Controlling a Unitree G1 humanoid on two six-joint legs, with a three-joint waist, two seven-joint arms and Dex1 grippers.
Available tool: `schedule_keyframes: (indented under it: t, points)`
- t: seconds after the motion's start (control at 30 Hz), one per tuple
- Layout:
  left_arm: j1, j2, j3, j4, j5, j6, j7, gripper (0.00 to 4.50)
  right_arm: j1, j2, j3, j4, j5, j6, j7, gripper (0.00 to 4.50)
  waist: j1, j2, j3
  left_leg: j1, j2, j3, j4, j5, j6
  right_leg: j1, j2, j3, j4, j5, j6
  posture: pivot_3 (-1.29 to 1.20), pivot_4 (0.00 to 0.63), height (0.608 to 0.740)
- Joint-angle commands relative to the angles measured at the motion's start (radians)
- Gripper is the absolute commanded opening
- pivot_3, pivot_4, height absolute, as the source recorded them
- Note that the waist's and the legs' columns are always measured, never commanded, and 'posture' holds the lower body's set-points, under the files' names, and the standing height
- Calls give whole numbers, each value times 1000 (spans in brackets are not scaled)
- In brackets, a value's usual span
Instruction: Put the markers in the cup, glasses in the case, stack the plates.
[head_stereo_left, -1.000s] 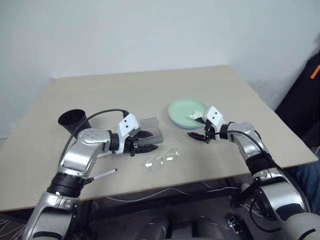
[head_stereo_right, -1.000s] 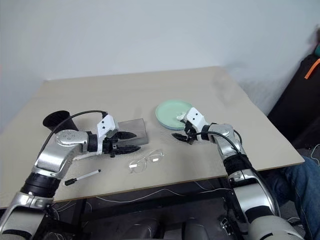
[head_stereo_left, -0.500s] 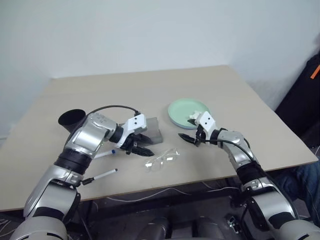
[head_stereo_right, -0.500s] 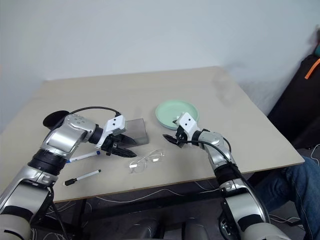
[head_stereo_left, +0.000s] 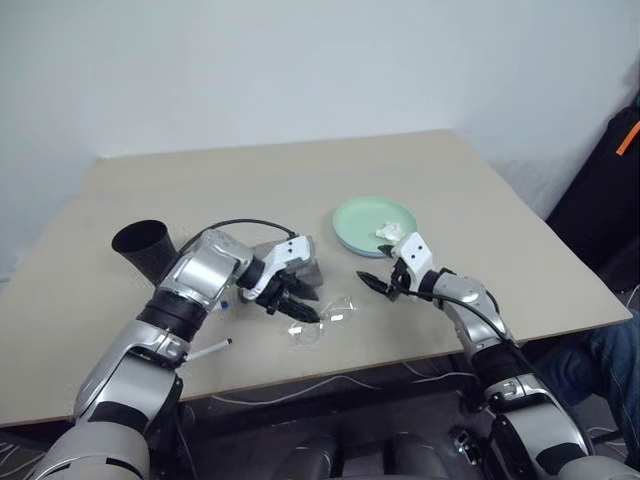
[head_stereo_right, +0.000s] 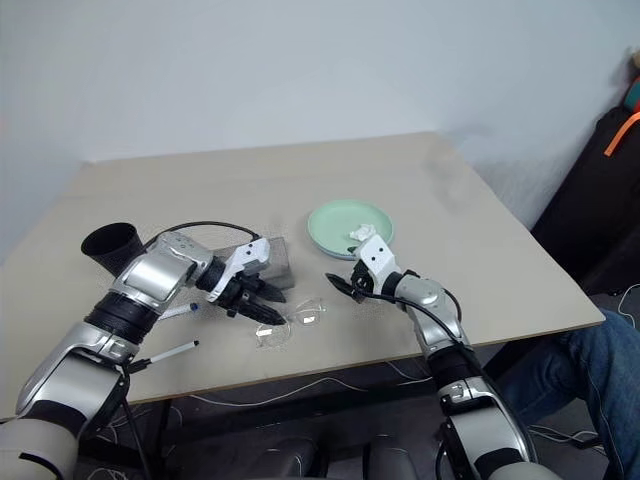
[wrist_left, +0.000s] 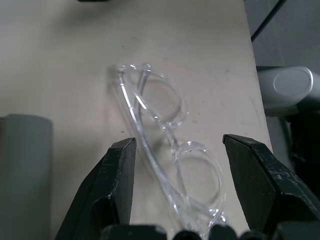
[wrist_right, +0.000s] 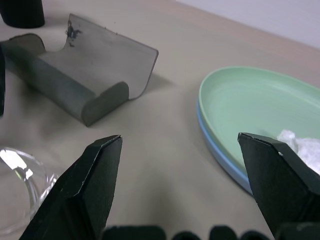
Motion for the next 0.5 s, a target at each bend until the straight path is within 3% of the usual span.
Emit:
schedule_keyframes:
  t: [0.03,0.3,0.4,0.5]
  points:
    - [-19,2,6,-8,12,0,2,2897,-10,4,-19,-46,27,-1,-14,4004,0,0,0,0,0,0,0,0,0,0,0,0,0,0,0,0,0,740]
    - [-6,-28,-14,1,28,24,17,2897,-10,10,-14,-47,27,-1,-31,4004,0,0,0,0,0,0,0,0,0,0,0,0,0,0,0,0,0,740]
    - [1,-35,-26,-2,34,31,25,2342,-4,11,-14,-50,26,-1,-34,4031,0,0,0,0,0,0,0,0,0,0,0,0,0,0,0,0,0,740]
    - [7,-38,-30,-2,39,31,31,1268,2,12,-11,-55,24,1,-37,4031,0,0,0,0,0,0,0,0,0,0,0,0,0,0,0,0,0,740]
